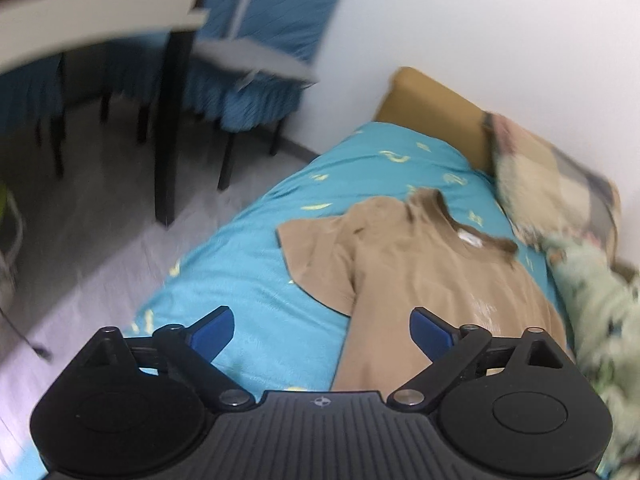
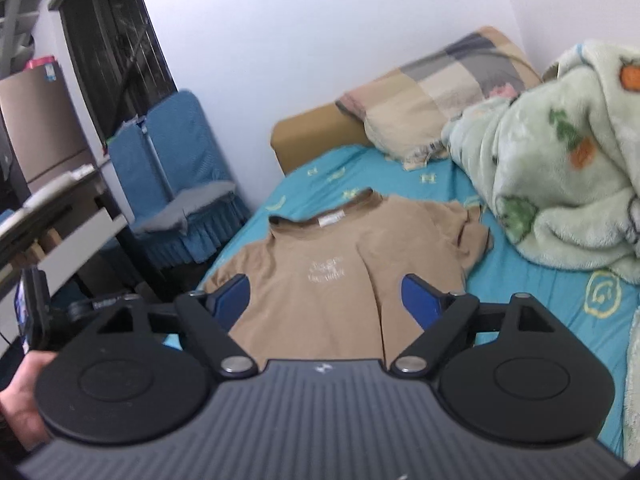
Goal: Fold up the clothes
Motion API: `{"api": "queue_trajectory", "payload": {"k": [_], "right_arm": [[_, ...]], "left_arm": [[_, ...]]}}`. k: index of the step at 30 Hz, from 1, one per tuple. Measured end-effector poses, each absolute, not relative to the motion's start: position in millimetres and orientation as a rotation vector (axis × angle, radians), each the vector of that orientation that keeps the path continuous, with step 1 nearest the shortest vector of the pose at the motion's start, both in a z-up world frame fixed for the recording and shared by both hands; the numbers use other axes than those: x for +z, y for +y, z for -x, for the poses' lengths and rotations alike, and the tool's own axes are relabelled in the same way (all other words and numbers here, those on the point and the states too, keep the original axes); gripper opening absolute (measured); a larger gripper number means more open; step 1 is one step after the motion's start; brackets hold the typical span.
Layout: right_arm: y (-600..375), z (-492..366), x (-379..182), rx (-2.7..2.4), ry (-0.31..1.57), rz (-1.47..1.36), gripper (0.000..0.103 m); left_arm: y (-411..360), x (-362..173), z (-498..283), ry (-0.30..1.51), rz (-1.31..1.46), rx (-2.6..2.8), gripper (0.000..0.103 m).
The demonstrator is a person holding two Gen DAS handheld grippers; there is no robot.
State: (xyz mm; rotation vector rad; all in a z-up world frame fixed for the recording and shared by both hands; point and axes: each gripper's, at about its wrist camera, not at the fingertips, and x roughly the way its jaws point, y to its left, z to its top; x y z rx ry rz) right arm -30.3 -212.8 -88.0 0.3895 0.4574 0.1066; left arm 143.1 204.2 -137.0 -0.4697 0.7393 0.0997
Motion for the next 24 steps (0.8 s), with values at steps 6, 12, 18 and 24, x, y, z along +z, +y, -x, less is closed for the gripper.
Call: {"api": "queue_trajectory", "payload": {"k": [6, 12, 18, 24], "right_arm": [[-211.8, 0.6, -115.8, 0.132, 0.543, -0.463, 0.085], [-203.7, -31.5, -147.3, 0.128, 0.606, -0.474, 0.085], [-200.1, -58.1, -172.2, 0.084, 0.654, -0.452, 0.084], [-196.7, -74.0, -185.9, 0.078, 0.695, -0.479, 0.083]], "left_arm": [[224.5, -172.7, -183.2, 0.739, 0.601, 0.146, 0.082], [234.7, -205.9, -235.4, 0.729, 0.654, 0.175, 0.065], [223.6, -216.9, -275.1, 0.704, 0.546, 0.139, 0.027], [220.8, -196.4, -318.7, 0.710, 0.414, 0.112, 0.003]]}}
